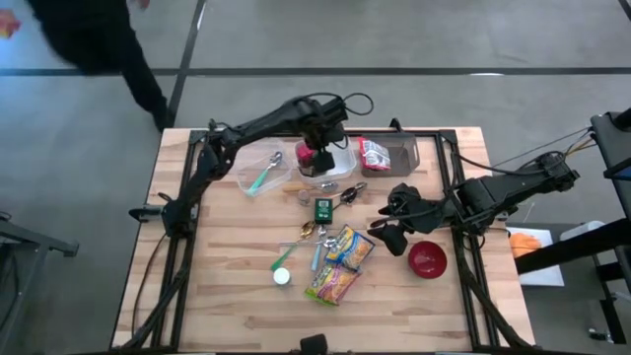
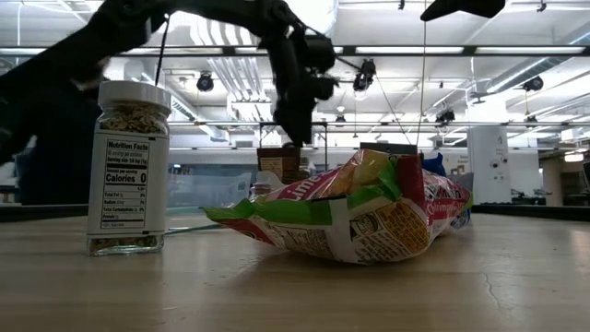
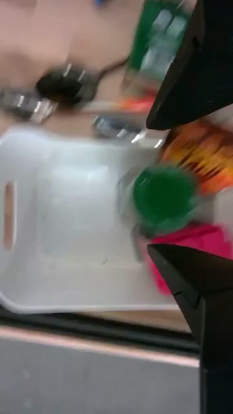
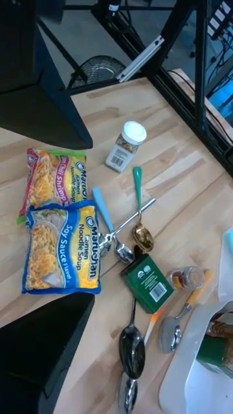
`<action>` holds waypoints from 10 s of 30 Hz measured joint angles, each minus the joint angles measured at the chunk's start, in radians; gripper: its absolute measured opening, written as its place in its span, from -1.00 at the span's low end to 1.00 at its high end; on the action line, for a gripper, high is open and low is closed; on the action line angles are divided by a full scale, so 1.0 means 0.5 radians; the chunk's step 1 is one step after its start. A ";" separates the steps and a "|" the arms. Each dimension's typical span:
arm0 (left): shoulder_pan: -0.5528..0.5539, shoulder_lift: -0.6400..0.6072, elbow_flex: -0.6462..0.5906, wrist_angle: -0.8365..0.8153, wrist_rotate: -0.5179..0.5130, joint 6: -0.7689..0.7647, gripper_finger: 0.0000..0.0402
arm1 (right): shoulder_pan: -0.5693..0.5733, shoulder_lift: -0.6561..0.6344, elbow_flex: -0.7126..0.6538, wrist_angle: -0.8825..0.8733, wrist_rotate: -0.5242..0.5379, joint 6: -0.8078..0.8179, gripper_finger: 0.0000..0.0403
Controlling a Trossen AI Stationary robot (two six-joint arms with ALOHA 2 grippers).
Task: Pick & Place Food Item
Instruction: Put the white seasoning bottle into the white bin, then put the green spoon into the transparent bin
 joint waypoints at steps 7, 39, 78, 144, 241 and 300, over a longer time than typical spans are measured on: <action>-0.117 -0.239 -0.001 -0.228 0.005 -0.334 0.52 | 0.000 0.000 -0.012 -0.002 0.066 0.016 0.85; -1.326 -1.204 -1.763 0.471 0.050 -1.545 0.52 | -0.001 -0.002 -0.056 -0.028 0.080 -0.281 0.85; -1.722 -1.202 -2.079 0.961 0.094 -0.150 0.52 | 0.000 -0.001 -0.117 -0.017 -0.025 -0.211 0.85; -1.542 -1.213 -2.013 0.992 0.048 -0.552 -0.05 | 0.000 -0.001 -0.118 -0.031 -0.071 -0.241 0.85; 0.262 -0.049 -0.557 0.579 0.303 0.186 -0.05 | -0.005 -0.001 -0.119 0.055 0.156 0.509 0.85; -0.838 -1.358 -2.217 0.875 -0.207 -1.339 0.44 | -0.005 -0.001 -0.119 0.065 0.085 0.451 0.85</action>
